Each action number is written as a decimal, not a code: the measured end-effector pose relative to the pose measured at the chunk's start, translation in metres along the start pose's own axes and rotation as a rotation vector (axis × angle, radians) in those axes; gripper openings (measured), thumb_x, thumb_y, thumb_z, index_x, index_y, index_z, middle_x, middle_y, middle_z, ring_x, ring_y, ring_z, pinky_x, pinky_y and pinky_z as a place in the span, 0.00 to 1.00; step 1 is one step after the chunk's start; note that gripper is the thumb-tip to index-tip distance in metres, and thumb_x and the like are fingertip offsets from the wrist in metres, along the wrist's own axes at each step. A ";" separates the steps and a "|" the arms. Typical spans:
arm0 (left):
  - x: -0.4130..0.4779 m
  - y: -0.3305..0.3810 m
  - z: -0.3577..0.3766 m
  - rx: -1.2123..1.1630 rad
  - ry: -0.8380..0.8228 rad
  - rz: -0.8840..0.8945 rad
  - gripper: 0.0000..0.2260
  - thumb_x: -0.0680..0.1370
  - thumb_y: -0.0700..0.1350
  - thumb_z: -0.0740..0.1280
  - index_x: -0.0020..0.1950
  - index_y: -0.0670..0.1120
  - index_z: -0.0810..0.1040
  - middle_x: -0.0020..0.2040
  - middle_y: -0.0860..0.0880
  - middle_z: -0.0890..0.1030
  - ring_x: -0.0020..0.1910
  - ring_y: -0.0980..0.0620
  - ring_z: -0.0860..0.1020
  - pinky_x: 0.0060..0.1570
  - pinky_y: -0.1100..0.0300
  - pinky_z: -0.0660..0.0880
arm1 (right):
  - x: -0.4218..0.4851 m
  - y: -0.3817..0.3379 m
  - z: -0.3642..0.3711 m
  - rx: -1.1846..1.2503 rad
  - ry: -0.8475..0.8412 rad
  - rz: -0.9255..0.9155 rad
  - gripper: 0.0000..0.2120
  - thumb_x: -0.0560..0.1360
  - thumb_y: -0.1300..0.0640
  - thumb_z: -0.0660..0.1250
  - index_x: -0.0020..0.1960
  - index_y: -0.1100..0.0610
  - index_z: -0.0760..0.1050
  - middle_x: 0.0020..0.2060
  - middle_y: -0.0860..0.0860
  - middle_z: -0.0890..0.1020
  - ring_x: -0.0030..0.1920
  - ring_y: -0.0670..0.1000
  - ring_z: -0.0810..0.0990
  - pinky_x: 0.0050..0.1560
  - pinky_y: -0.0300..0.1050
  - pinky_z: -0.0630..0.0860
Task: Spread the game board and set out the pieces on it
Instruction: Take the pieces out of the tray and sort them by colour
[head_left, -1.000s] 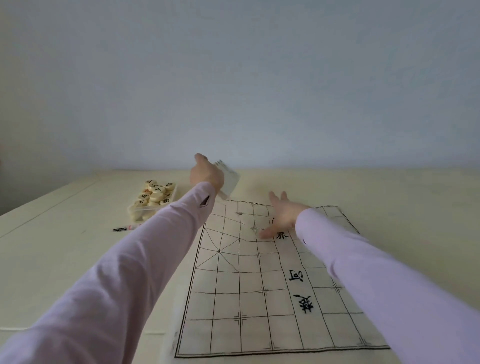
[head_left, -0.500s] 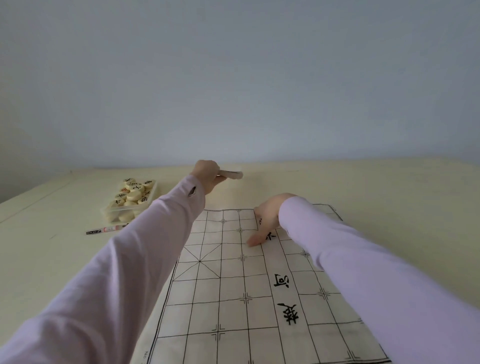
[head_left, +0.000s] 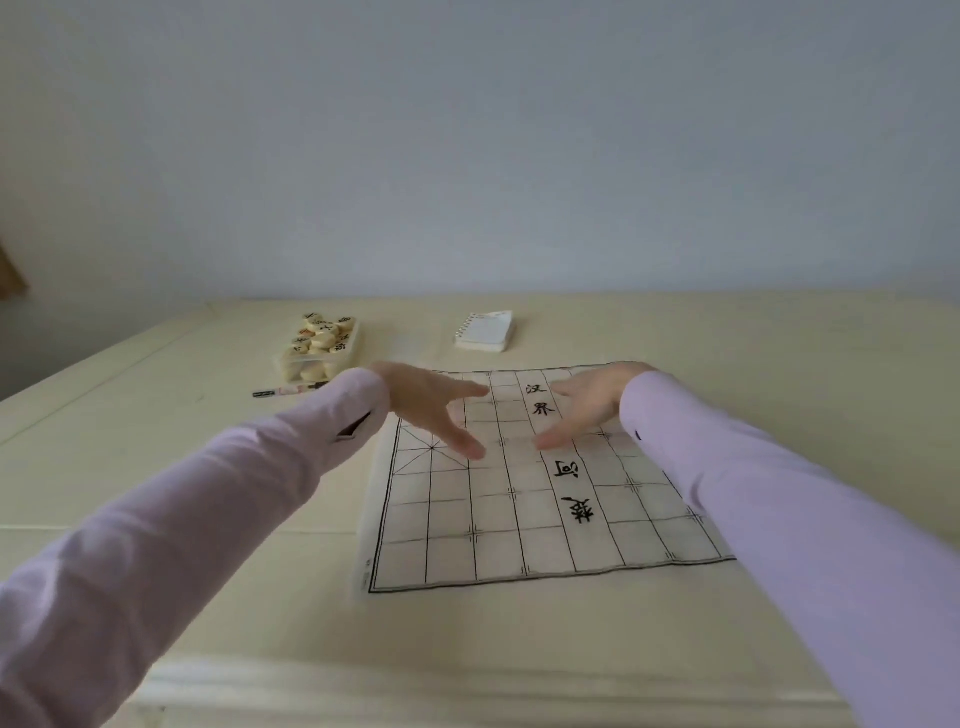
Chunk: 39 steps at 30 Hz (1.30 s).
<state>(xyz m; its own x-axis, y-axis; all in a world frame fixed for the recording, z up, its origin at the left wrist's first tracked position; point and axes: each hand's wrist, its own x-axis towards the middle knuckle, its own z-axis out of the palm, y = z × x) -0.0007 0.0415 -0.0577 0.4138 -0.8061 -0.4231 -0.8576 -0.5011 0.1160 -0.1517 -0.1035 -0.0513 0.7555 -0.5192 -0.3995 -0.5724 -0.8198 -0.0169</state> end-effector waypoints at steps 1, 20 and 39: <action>-0.006 0.000 0.007 0.011 -0.026 0.001 0.44 0.67 0.67 0.70 0.76 0.63 0.48 0.78 0.58 0.52 0.77 0.53 0.53 0.75 0.48 0.51 | -0.006 0.000 0.005 -0.032 -0.019 0.002 0.46 0.67 0.30 0.65 0.76 0.50 0.55 0.75 0.46 0.61 0.74 0.52 0.61 0.71 0.49 0.61; -0.029 0.006 0.037 0.147 -0.106 -0.003 0.47 0.68 0.70 0.66 0.73 0.66 0.36 0.77 0.56 0.34 0.76 0.51 0.34 0.73 0.39 0.41 | -0.035 0.022 0.026 -0.044 -0.063 0.072 0.52 0.61 0.28 0.69 0.76 0.46 0.51 0.76 0.46 0.56 0.75 0.53 0.57 0.71 0.52 0.61; -0.080 -0.076 0.034 -0.165 0.376 -0.075 0.25 0.72 0.53 0.72 0.68 0.56 0.72 0.63 0.55 0.72 0.63 0.55 0.69 0.63 0.60 0.63 | -0.013 -0.056 0.004 0.515 0.209 -0.240 0.38 0.70 0.42 0.71 0.73 0.59 0.64 0.70 0.51 0.69 0.70 0.51 0.67 0.69 0.43 0.62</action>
<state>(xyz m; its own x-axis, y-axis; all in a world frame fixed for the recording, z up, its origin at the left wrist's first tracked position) 0.0209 0.1549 -0.0629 0.5822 -0.8089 -0.0819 -0.7730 -0.5819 0.2528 -0.1308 -0.0503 -0.0490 0.8995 -0.4132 -0.1421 -0.4193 -0.7248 -0.5466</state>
